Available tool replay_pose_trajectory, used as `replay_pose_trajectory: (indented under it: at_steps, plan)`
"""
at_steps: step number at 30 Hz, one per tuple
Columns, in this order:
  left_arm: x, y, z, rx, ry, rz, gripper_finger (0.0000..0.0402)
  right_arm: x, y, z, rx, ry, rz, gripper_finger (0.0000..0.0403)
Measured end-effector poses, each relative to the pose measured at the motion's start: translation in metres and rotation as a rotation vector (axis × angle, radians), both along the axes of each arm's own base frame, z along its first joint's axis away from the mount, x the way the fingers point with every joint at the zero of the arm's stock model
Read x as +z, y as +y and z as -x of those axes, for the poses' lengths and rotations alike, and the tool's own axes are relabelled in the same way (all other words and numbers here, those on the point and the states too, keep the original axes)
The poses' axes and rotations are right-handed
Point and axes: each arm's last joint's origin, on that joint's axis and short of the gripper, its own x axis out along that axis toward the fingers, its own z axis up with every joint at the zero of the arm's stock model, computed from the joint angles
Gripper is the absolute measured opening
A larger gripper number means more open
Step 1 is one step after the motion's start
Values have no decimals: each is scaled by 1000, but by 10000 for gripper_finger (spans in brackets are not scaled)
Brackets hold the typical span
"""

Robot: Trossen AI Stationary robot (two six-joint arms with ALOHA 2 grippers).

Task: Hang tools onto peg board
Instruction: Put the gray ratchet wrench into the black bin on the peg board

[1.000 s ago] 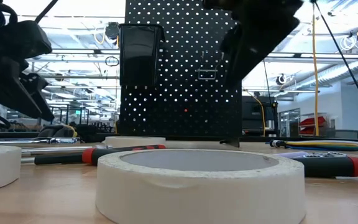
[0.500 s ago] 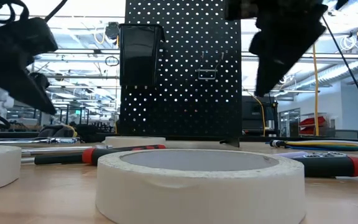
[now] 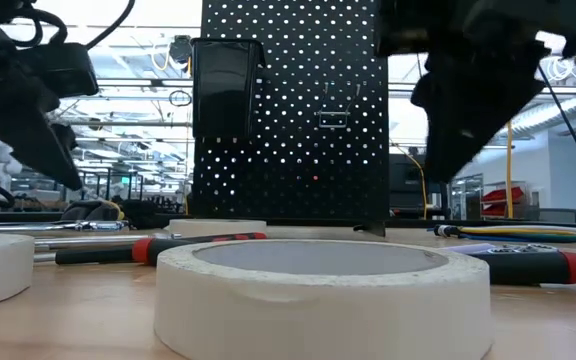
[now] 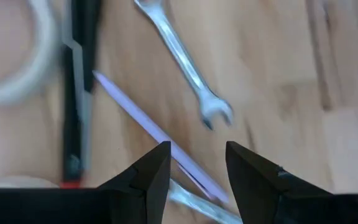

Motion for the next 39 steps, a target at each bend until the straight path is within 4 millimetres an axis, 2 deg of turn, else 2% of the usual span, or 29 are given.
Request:
replay_pose_trajectory:
  at_steps: [8, 18, 24, 39]
  plan:
    - [-5, 1, 4, 0, 70, -10, 212, 5, 6, -11, -17, -134, -51, 148]
    - [-10, 1, 2, 30, 97, -38, 212, 5, 4, -11, -46, -148, -18, 148]
    - [-10, 2, 1, -13, 82, -103, 212, 5, 3, -11, -9, -144, -2, 148]
    - [-10, 0, 2, -45, 101, -72, 212, 8, -4, -19, 14, -224, 129, 148]
